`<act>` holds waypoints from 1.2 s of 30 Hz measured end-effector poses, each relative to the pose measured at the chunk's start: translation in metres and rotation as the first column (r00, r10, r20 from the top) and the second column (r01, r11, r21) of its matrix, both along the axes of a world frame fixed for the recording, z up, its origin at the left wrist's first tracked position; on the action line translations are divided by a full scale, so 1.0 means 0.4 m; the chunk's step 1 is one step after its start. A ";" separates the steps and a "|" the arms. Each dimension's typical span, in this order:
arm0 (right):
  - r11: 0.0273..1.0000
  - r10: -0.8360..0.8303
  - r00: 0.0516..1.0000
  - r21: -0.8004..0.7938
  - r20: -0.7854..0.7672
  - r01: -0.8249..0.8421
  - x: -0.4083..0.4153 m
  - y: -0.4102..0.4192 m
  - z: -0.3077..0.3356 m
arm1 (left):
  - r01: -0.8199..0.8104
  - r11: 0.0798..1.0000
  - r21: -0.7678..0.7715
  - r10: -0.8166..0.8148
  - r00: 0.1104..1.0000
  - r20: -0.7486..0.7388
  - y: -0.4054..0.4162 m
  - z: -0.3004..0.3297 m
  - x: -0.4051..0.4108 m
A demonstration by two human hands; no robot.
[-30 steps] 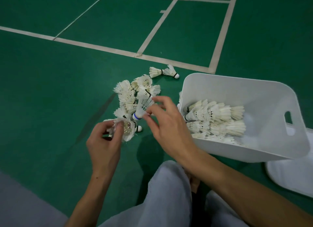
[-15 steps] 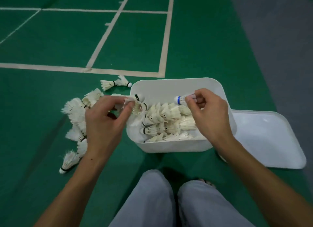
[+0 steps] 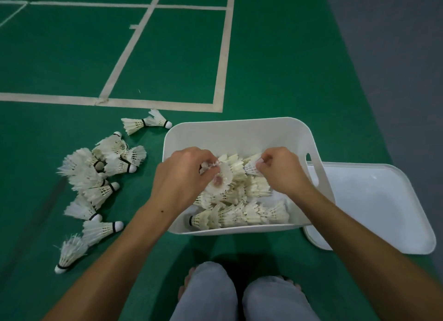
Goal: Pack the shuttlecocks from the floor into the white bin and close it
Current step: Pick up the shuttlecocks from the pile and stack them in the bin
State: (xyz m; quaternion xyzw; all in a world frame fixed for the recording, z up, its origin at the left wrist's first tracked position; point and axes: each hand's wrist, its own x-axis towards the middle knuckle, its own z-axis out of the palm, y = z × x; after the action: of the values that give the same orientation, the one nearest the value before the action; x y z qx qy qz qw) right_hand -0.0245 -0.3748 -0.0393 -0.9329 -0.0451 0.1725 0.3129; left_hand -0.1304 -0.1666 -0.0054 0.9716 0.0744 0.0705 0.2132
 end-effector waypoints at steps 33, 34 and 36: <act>0.919 0.394 0.755 -0.211 0.524 -0.333 -0.144 -0.055 0.102 | -0.111 0.991 0.071 0.116 0.992 -0.059 -0.029 0.043 -0.009; 0.939 0.344 0.773 -0.189 0.533 -0.288 -0.130 -0.070 0.103 | -0.101 0.991 0.083 0.106 0.992 -0.064 -0.026 0.041 -0.006; 0.963 0.270 0.788 -0.174 0.554 -0.207 -0.100 -0.098 0.103 | -0.059 0.992 0.111 0.070 0.992 -0.102 -0.021 0.036 0.001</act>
State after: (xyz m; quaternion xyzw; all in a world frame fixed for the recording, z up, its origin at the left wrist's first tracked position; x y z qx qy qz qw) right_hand -0.0645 -0.4139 0.0017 -0.9431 -0.2455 -0.0755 0.2114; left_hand -0.1299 -0.1749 0.0091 0.9812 0.1131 0.0297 0.1536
